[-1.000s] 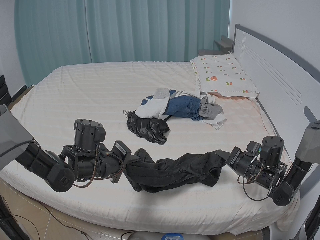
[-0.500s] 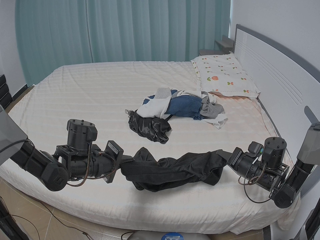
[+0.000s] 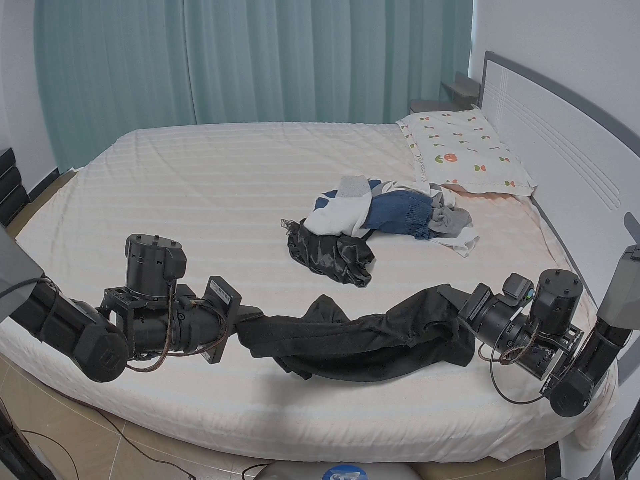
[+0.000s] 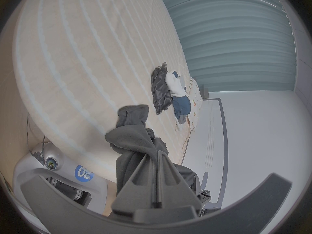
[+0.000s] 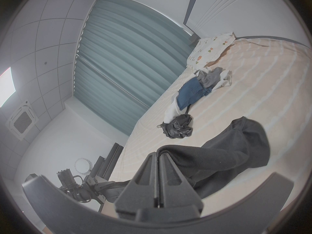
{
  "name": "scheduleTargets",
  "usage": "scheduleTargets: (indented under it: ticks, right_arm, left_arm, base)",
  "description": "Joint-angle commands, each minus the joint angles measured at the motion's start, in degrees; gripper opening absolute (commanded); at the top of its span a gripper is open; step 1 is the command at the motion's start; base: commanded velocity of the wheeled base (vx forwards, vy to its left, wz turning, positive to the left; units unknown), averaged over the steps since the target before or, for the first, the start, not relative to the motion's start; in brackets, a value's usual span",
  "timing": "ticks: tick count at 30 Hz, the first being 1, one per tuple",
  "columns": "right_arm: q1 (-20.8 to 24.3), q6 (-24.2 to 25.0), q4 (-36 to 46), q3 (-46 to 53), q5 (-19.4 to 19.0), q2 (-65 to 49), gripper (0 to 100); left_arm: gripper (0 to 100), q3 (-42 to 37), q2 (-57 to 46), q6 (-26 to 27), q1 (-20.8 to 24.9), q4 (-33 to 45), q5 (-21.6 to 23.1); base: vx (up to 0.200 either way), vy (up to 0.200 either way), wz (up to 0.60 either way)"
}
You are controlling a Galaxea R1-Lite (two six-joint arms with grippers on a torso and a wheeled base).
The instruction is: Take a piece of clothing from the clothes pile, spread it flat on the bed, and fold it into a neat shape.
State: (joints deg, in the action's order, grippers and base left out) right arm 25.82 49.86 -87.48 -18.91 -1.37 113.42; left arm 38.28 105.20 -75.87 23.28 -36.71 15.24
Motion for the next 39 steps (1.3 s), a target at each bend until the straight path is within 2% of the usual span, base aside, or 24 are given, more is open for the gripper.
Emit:
scheduleTargets:
  ticks: [1,28,39]
  right_arm:
    - [0.0,0.0,-0.1,0.0,0.0,0.1,0]
    - [1.4,0.2,-2.0,0.1,0.1,1.5,0]
    - [2.6,0.2,-2.0,-0.4,1.4,1.2,0]
  left_arm:
    - [0,-0.4,-0.4,0.0,0.0,-0.1,0.0]
    - [0,-0.5,-0.5,0.0,0.4,0.2,0.0]
    - [0,-0.4,-1.1,0.0,0.4,0.3,0.0]
  base:
    - [0.0,0.2,0.0]
    - [0.0,0.2,0.0]
    - [0.0,0.2,0.0]
